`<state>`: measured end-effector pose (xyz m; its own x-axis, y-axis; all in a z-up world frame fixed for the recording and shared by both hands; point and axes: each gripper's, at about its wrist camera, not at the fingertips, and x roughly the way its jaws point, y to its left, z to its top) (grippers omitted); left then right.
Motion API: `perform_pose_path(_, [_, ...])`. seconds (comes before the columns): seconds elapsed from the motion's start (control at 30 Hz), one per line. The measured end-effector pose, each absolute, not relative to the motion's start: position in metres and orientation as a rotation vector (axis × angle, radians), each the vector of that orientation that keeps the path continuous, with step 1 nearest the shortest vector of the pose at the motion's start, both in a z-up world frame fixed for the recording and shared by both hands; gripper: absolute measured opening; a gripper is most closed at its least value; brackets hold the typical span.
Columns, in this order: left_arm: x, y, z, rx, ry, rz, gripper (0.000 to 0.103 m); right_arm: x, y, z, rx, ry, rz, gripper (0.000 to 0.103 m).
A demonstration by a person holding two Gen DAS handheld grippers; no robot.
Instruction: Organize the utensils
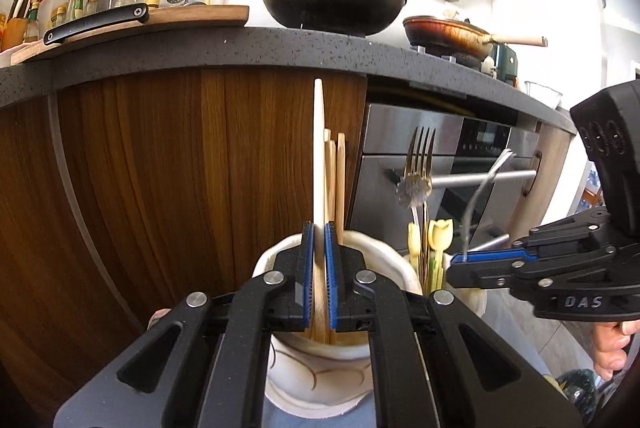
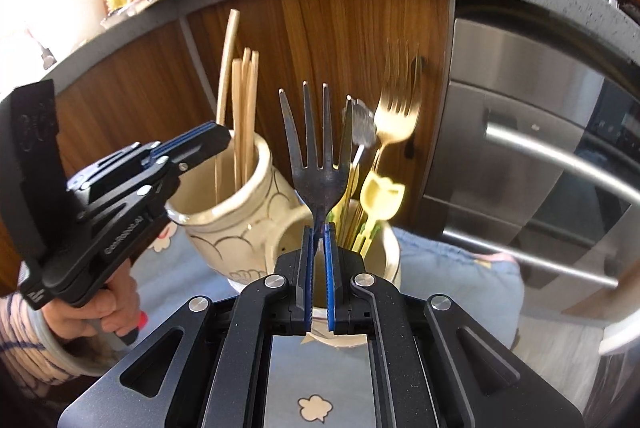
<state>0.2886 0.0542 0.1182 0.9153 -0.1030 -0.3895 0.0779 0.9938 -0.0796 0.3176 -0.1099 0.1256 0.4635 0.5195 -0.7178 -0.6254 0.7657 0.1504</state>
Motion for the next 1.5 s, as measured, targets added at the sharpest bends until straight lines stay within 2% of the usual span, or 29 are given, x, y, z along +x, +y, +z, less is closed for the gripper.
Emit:
perform_pose_path(0.63, [0.283, 0.050, 0.116, -0.037, 0.404, -0.093, 0.006, 0.332, -0.110, 0.109, -0.095, 0.841, 0.673, 0.006])
perform_pose_path(0.7, [0.279, 0.051, 0.116, -0.034, 0.394, -0.088, 0.006, 0.331, -0.111, 0.109, -0.091, 0.834, 0.668, 0.010])
perform_pose_path(0.83, [0.272, 0.054, 0.116, -0.049, 0.377, -0.085, 0.009, 0.325, -0.116, 0.111, -0.079, 0.792, 0.660, 0.029])
perform_pose_path(0.9, [0.268, 0.057, 0.115, -0.060, 0.371, -0.081, 0.016, 0.321, -0.118, 0.114, -0.071, 0.775, 0.665, 0.030])
perform_pose_path(1.0, [0.262, 0.060, 0.113, -0.060, 0.362, -0.078, 0.019, 0.314, -0.124, 0.120, -0.058, 0.744, 0.671, 0.033])
perform_pose_path(1.07, [0.257, 0.062, 0.112, -0.064, 0.355, -0.077, 0.025, 0.306, -0.128, 0.125, -0.056, 0.710, 0.673, 0.043])
perform_pose_path(1.13, [0.251, 0.065, 0.112, -0.070, 0.339, -0.071, 0.046, 0.295, -0.133, 0.128, -0.063, 0.665, 0.675, 0.053])
perform_pose_path(1.2, [0.245, 0.067, 0.113, -0.074, 0.315, -0.056, 0.060, 0.284, -0.139, 0.129, -0.067, 0.617, 0.662, 0.064])
perform_pose_path(1.27, [0.238, 0.068, 0.113, -0.078, 0.295, -0.049, 0.062, 0.275, -0.144, 0.127, -0.061, 0.587, 0.651, 0.071])
perform_pose_path(1.5, [0.216, 0.069, 0.111, -0.050, 0.234, -0.018, 0.092, 0.241, -0.161, 0.116, -0.042, 0.453, 0.570, 0.089])
